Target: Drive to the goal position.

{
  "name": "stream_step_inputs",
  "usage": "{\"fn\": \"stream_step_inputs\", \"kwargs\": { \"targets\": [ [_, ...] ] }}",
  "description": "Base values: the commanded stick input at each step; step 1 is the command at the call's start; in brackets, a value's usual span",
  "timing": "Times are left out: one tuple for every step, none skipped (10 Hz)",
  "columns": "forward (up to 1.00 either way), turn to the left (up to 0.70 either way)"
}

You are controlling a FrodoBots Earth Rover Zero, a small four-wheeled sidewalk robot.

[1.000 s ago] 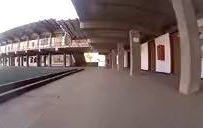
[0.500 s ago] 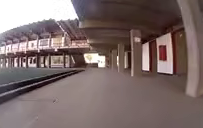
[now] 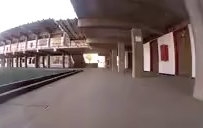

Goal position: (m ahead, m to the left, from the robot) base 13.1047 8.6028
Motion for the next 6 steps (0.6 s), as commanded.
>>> {"fn": "stream_step_inputs", "kwargs": {
  "targets": [
    [0.50, 0.00],
    [0.50, 0.00],
    [0.50, 0.00],
    [0.50, 0.00],
    [0.50, 0.00],
    [0.50, 0.00]
  ]
}}
